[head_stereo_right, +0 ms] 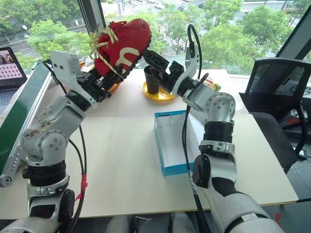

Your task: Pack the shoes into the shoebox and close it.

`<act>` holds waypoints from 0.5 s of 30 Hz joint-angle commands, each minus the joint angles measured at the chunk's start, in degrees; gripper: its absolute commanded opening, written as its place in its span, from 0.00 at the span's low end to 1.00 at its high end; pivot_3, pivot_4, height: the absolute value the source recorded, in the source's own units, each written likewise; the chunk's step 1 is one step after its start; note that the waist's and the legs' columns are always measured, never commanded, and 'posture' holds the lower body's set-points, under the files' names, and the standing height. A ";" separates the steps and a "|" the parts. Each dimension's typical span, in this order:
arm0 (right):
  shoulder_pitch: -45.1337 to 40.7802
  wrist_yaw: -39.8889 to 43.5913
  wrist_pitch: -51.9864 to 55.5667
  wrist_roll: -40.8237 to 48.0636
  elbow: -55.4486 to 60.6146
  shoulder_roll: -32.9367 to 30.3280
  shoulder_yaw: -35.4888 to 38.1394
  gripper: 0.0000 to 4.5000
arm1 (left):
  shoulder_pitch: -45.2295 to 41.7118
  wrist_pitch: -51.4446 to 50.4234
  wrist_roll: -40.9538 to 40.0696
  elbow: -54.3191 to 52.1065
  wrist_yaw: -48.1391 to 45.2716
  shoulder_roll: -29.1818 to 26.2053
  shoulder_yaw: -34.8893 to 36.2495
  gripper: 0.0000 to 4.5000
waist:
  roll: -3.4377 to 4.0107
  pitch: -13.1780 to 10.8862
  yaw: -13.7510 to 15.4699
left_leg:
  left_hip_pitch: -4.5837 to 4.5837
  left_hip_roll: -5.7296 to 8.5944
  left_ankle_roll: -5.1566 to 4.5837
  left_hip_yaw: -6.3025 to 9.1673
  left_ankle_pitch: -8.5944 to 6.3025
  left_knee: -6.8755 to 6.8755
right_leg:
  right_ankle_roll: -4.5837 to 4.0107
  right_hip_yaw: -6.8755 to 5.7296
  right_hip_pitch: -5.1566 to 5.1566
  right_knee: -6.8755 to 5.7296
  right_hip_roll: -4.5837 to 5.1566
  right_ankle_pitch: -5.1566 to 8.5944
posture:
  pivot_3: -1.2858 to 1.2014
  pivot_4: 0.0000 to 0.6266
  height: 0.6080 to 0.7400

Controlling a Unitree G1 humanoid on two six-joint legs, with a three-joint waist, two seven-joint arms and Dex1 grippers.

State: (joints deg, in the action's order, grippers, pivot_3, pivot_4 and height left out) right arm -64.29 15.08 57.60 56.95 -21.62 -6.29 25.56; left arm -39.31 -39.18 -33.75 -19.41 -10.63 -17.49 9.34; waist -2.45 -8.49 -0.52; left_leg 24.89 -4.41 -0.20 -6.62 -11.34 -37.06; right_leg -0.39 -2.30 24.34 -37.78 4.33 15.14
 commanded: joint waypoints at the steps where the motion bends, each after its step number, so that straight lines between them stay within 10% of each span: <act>1: -1.13 0.31 -0.41 1.65 3.43 0.49 -0.55 0.68 | -1.15 -0.27 -0.96 -3.57 -2.49 0.57 -3.53 0.51 | 0.00 0.00 -0.14 | 0.00 0.00 0.00 0.00 0.00 0.00 | 0.00 0.00 0.01 0.00 0.00 0.00 | 0.52 0.24 0.97; 3: -1.02 0.58 -0.09 2.09 4.42 -0.62 -0.19 0.54 | -0.99 -0.15 -0.66 -3.04 -2.82 0.01 -2.89 0.51 | 0.00 0.00 -0.23 | 0.00 0.00 -0.01 0.00 0.00 0.01 | 0.00 0.01 0.01 0.00 -0.01 0.00 | 0.52 0.24 0.97; 12: -0.76 2.25 0.48 3.37 7.60 -1.36 -1.12 0.54 | -1.11 0.30 -0.07 -1.79 -3.67 0.21 -2.46 0.51 | 0.00 0.00 -0.11 | 0.00 0.01 -0.01 0.01 0.00 0.00 | 0.00 -0.01 -0.01 0.03 0.00 0.00 | 0.52 0.24 0.97; 15: -0.27 2.39 0.75 3.31 8.35 -1.35 -1.63 0.70 | -1.11 0.12 -0.13 -2.19 -3.68 0.41 -2.59 0.51 | 0.00 0.00 -0.17 | 0.00 0.00 -0.03 0.02 -0.01 0.00 | 0.00 0.00 0.00 0.03 -0.01 0.00 | 0.52 0.24 0.97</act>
State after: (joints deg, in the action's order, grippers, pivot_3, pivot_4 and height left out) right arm -64.05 16.20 58.14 58.11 -16.23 -7.77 24.73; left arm -39.30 -39.85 -33.37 -19.40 -13.31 -17.41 7.58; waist -2.44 -8.49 -0.69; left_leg 24.88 -4.40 -0.22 -6.61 -11.35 -37.05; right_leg -0.39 -2.29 24.34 -37.76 4.32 15.14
